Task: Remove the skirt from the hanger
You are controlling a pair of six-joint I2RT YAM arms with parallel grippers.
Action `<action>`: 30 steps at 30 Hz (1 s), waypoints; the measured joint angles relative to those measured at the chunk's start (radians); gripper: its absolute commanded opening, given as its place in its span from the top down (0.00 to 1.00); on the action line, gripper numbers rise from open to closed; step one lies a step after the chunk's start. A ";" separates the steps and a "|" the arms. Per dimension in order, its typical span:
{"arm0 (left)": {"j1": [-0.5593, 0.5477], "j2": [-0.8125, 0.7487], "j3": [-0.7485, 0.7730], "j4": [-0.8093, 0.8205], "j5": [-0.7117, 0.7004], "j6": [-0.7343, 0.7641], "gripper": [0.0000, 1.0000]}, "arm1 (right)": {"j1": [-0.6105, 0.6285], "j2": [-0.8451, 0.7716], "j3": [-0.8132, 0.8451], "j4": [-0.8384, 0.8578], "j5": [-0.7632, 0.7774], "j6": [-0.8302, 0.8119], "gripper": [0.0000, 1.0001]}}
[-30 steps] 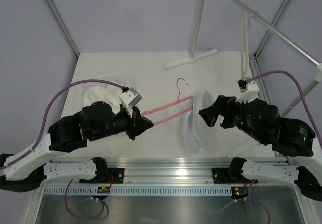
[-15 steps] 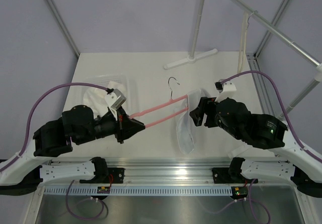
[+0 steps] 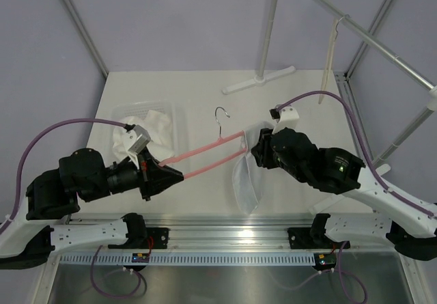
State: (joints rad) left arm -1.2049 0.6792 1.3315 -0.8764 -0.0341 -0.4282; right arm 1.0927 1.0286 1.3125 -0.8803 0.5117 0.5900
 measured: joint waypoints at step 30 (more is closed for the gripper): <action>0.000 -0.130 0.009 -0.073 -0.025 -0.003 1.00 | -0.060 -0.092 0.106 -0.208 0.245 0.069 0.02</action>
State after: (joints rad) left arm -1.2045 0.5491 1.3403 -0.9493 -0.0589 -0.4309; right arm 1.0325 0.9371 1.4181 -1.0878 0.7563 0.6590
